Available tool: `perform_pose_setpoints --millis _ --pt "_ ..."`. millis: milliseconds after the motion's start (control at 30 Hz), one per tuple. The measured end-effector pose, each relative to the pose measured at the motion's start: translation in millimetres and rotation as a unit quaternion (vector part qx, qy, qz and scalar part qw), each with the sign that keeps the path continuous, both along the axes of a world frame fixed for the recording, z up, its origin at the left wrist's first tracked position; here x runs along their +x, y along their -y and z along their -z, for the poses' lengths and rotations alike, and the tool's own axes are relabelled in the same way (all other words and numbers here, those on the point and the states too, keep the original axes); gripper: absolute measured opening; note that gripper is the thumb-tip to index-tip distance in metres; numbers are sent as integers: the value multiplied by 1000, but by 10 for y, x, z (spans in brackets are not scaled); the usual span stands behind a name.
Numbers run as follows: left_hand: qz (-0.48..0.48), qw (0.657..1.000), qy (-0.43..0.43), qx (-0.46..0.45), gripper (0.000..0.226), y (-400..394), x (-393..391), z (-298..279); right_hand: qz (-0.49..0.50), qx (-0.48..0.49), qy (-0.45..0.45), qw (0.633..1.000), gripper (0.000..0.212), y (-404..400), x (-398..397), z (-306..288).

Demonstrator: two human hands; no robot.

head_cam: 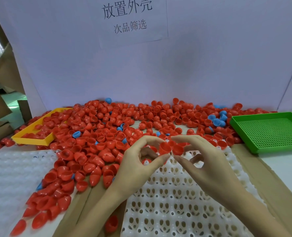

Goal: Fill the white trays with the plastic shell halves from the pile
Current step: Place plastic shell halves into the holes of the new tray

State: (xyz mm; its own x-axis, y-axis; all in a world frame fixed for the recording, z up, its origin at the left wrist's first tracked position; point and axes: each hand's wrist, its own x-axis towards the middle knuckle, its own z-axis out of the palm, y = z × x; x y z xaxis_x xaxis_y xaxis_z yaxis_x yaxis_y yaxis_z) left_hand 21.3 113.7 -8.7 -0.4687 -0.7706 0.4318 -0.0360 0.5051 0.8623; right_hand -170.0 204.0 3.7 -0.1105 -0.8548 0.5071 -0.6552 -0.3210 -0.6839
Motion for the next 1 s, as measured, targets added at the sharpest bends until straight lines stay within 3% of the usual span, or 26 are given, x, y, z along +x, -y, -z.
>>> perform_pose_setpoints --millis 133,233,433,667,833,1000 --pt "-38 999 -10 11 42 4 0 21 -37 17 7 999 40 3 21 0" --pt "-56 998 4 -13 32 26 1 58 -33 29 17 999 33 14 19 29" --pt "-99 984 111 -103 11 113 26 127 85 48 -19 995 24 98 -112 133" --pt "-78 954 228 -176 3 114 5 235 81 78 -101 989 18 144 -115 248" --pt "-67 945 241 -209 6 101 -8 247 25 123 -170 977 34 159 -95 332" --pt "-83 947 232 -205 5 133 22 231 22 150 -178 972 32 173 -104 353"
